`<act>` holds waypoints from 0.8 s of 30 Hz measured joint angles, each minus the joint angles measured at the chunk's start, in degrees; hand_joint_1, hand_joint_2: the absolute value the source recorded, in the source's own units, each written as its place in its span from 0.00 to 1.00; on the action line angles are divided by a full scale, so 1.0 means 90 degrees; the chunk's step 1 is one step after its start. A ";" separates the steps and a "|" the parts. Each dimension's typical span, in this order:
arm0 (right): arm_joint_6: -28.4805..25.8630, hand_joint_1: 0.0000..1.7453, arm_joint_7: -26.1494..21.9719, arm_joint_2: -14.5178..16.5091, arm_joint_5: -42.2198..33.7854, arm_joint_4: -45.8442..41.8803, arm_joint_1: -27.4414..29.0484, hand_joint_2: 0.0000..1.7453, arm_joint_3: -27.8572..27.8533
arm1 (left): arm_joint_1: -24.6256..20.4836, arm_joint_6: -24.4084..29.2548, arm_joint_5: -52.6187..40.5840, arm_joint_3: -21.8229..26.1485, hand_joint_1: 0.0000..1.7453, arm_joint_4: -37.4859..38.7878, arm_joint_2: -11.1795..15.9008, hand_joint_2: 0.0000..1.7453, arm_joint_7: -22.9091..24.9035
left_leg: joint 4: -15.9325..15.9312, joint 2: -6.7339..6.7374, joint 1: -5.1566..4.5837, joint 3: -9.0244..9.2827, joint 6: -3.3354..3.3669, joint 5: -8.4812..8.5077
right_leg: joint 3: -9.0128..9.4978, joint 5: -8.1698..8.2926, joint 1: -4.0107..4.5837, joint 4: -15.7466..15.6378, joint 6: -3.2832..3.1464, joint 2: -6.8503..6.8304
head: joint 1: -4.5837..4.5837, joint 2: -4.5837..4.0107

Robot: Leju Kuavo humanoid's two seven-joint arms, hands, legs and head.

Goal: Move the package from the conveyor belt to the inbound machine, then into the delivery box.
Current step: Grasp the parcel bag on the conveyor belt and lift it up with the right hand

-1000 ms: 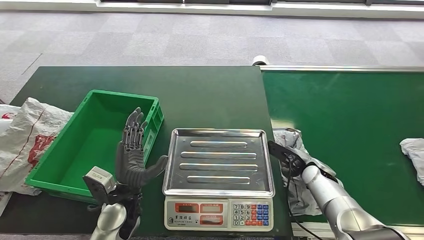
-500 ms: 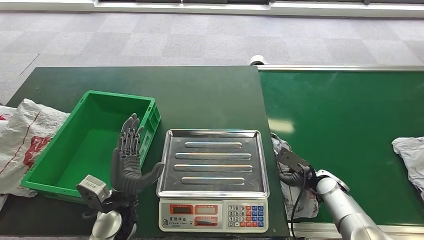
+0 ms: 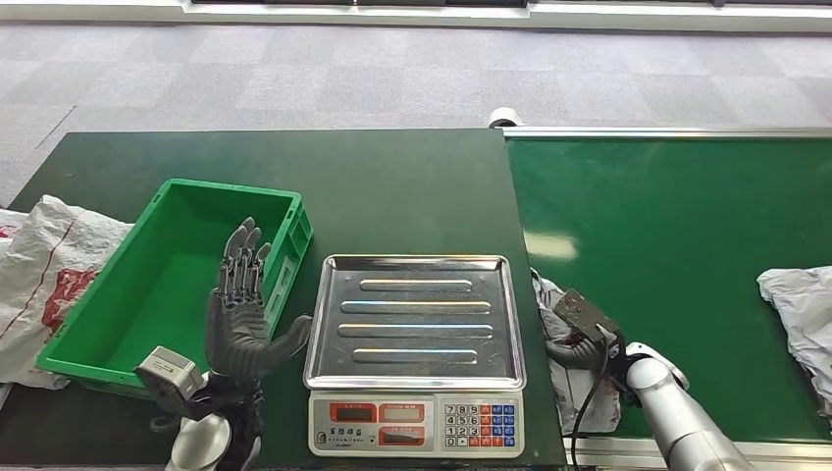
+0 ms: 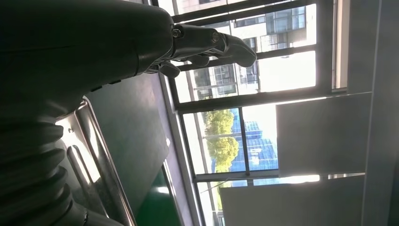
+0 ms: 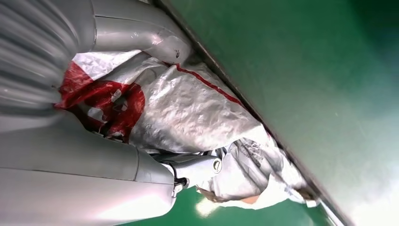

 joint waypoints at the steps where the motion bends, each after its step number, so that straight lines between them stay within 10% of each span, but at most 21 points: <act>1: 0.0123 1.00 -0.0145 -0.0005 -0.0323 -0.0084 0.0072 1.00 -0.0095 | 0.0062 0.0001 -0.0016 0.0012 0.00 -0.0080 0.0001 1.00 -0.0001 | -0.0001 0.0007 0.0000 -0.0014 -0.0004 -0.0003 | -0.0005 0.0000 0.0000 0.0000 0.0000 0.0006 | -0.0001 0.0000; 15: 0.2408 1.00 -0.0895 0.0083 -0.3572 -0.1552 0.0907 1.00 -0.1363 | 0.0381 -0.0322 -0.0081 0.0143 0.00 -0.0580 0.0004 1.00 -0.0002 | -0.0011 -0.0034 -0.0003 -0.0071 -0.0024 0.0011 | -0.0075 -0.0009 -0.0004 0.0017 -0.0014 -0.0040 | -0.0002 0.0000; 24: 0.2472 1.00 -0.0272 0.0304 -0.5339 -0.3328 0.1025 1.00 -0.2068 | 0.0358 -0.0614 -0.0097 0.0210 0.00 -0.0578 0.0007 1.00 -0.0001 | -0.0008 -0.0064 -0.0020 -0.0068 -0.0011 0.0022 | -0.0064 -0.0008 -0.0004 0.0017 -0.0012 -0.0071 | -0.0002 0.0000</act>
